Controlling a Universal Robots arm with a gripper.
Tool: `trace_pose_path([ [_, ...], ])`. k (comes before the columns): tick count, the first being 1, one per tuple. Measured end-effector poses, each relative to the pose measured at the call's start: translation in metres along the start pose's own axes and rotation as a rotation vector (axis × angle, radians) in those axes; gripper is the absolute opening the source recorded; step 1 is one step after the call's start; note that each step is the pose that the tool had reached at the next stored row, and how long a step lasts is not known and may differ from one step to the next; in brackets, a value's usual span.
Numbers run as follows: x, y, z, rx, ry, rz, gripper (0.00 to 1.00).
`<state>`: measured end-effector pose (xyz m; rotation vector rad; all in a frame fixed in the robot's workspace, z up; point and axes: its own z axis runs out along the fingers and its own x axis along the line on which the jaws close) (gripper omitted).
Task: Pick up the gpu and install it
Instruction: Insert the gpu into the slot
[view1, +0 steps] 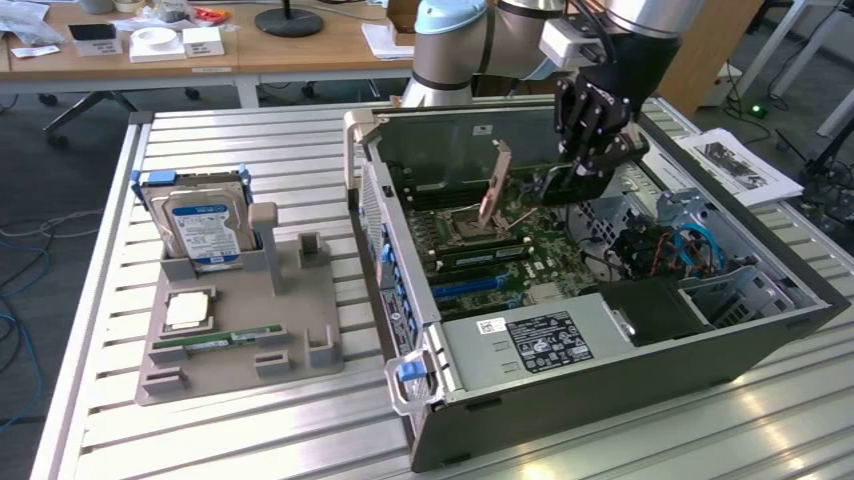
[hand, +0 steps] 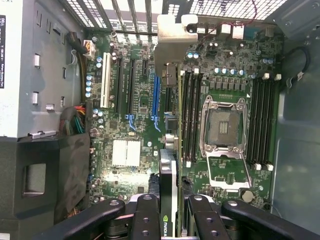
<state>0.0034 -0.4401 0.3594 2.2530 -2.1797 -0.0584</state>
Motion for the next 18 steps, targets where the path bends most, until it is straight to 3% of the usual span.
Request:
trace_pose_path([
  [9, 0.000, 0.0002, 0.0138, 0.0005, 0.0001, 0.000, 0.27],
  [18, 0.000, 0.0002, 0.0146, 0.0005, 0.0000, 0.000, 0.27],
])
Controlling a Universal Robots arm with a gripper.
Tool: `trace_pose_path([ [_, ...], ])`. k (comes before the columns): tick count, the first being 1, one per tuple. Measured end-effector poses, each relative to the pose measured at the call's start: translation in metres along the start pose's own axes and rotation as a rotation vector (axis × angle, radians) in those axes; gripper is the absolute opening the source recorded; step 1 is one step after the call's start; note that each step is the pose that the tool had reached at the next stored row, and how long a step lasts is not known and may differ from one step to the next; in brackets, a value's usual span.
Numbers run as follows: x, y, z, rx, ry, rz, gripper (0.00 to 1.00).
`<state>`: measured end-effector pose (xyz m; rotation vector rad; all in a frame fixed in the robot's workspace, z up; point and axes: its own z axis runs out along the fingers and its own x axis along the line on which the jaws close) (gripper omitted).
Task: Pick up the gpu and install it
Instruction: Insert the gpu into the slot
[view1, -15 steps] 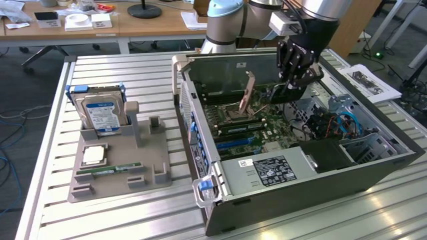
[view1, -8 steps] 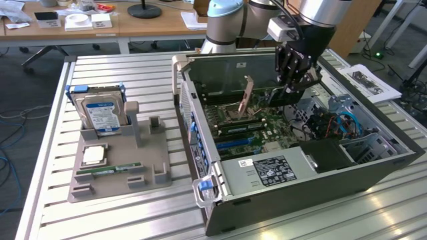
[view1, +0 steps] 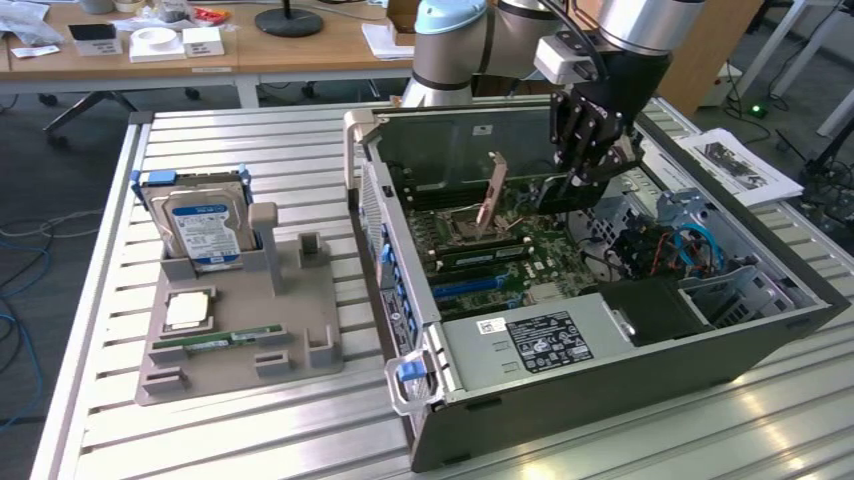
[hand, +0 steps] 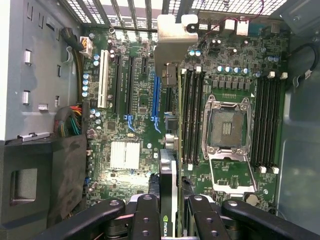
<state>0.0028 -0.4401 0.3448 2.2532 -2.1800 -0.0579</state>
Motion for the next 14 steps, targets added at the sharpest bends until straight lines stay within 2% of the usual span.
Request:
trace_pose_path([
  [7, 0.000, 0.0013, 0.0035, 0.0009, 0.0000, 0.000, 0.27],
  [14, 0.000, 0.0097, 0.0108, 0.0056, 0.0003, 0.000, 0.27],
])
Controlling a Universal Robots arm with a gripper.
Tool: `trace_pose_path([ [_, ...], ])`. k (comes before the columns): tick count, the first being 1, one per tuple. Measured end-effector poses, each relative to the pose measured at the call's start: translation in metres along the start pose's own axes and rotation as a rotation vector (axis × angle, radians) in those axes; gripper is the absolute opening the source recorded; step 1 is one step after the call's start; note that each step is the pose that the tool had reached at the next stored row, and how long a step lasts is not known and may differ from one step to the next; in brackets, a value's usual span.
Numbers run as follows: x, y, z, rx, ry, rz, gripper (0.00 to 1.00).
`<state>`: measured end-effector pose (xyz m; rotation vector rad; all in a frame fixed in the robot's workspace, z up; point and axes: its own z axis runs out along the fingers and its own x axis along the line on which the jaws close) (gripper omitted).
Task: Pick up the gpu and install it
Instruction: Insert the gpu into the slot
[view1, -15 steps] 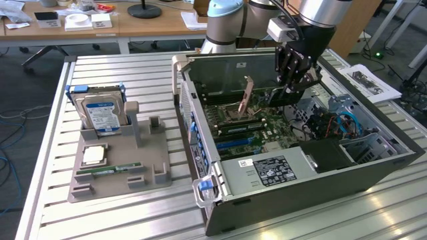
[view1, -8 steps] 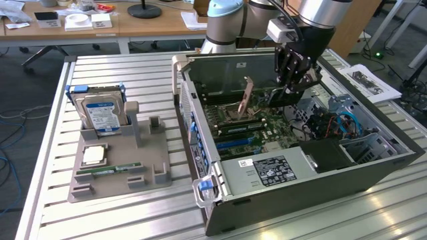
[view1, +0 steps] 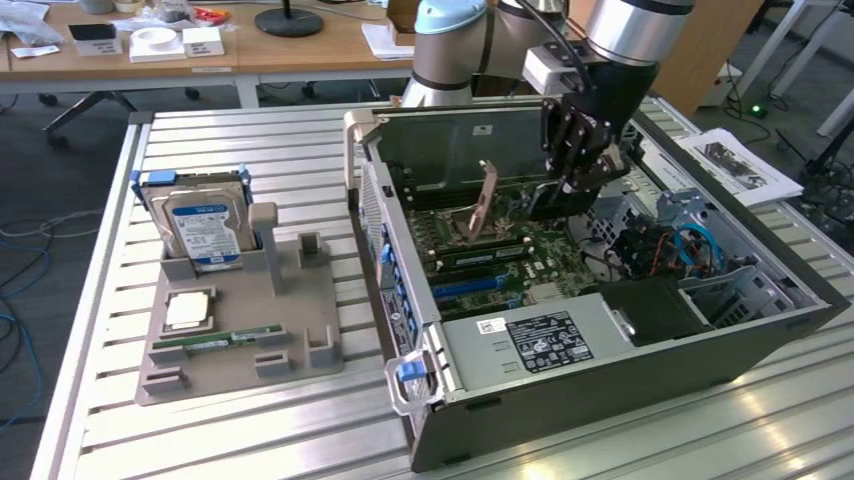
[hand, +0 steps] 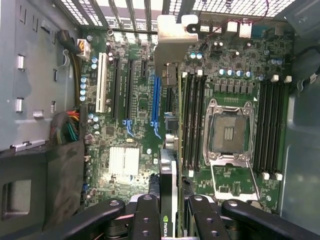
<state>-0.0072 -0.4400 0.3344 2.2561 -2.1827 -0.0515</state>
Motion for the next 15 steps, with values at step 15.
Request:
trace_pose_path([
  [15, 0.000, 0.0077, 0.0183, 0.0127, 0.0006, 0.000, 0.27],
])
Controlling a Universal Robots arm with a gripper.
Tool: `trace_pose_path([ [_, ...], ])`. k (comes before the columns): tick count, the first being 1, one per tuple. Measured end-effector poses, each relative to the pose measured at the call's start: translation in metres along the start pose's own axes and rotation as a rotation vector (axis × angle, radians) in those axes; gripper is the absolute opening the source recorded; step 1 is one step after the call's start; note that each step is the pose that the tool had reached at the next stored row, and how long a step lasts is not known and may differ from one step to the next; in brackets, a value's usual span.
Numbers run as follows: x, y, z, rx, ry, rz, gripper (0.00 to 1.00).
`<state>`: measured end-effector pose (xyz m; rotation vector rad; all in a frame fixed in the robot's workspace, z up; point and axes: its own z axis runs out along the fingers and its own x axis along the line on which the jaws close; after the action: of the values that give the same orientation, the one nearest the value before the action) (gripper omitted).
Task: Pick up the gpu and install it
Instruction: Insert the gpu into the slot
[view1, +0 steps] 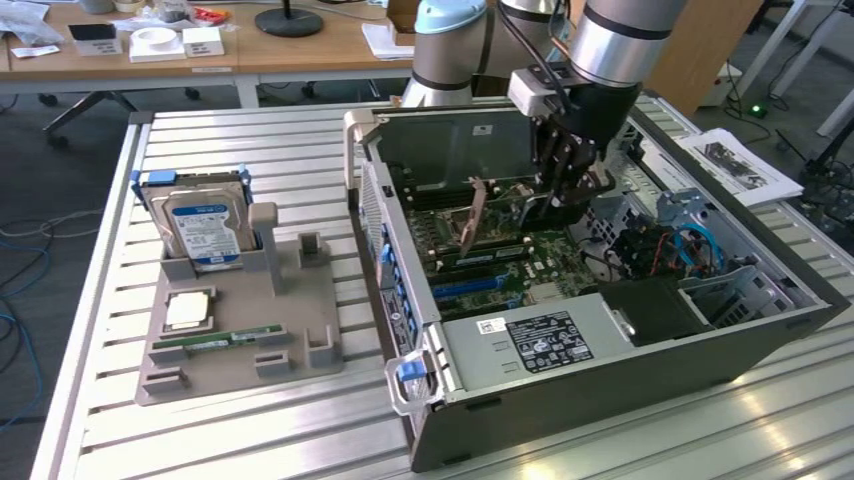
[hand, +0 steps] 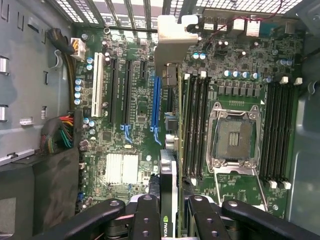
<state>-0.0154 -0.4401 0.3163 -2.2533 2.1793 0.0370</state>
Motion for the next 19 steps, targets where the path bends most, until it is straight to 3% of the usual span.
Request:
trace_pose_path([
  [11, 0.0000, 0.0001, 0.0002, 0.0001, -0.0003, 0.000, 0.27],
  [19, 0.0002, 0.0008, 0.0099, 0.0024, -0.0002, 0.000, 0.27],
])
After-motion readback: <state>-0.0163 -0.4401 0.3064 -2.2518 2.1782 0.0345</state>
